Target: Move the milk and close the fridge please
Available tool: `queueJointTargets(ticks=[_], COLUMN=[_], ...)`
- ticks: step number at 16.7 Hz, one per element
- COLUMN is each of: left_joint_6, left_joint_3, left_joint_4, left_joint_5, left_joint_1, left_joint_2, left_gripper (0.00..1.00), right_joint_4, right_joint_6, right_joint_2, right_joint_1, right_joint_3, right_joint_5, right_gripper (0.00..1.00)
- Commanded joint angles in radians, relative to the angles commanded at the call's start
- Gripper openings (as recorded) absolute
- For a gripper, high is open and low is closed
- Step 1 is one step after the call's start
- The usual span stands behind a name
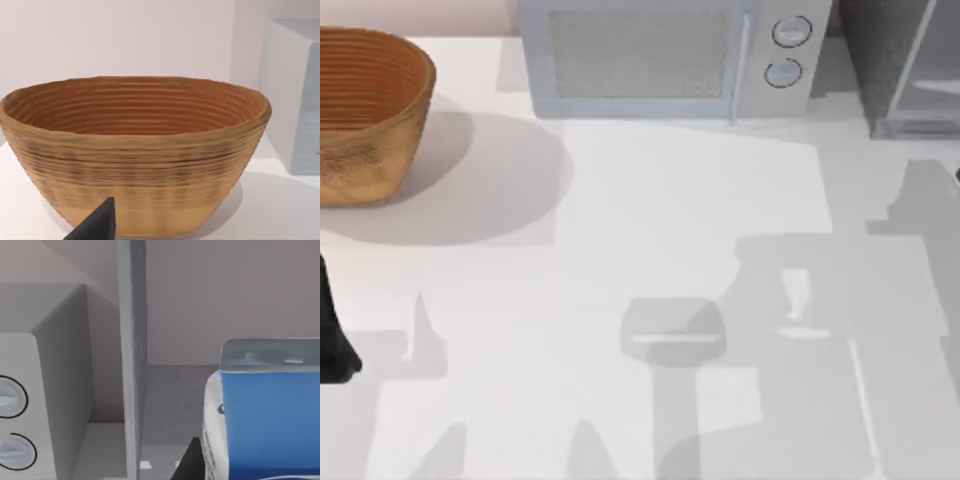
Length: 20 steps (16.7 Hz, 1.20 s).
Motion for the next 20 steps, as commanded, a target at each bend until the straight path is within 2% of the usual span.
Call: queueJointTargets(ticks=[6, 10, 20], left_joint_6=[0.000, 0.000, 0.000], left_joint_3=[0.000, 0.000, 0.000], left_joint_4=[0.000, 0.000, 0.000], left_joint_5=[0.000, 0.000, 0.000], left_joint_1=[0.000, 0.000, 0.000], left_joint_2=[0.000, 0.000, 0.000], left_gripper=[1.00, 1.00, 1.00], right_joint_4=[0.000, -0.013, -0.027], right_joint_6=[0.001, -0.001, -0.004], right_joint_2=[0.000, 0.110, 0.696], right_joint_1=[-0.003, -0.014, -0.141], right_joint_3=[0.006, 0.089, 0.637], right_joint_5=[-0.003, -0.036, -0.159], right_gripper=[0.00, 0.00, 0.00])
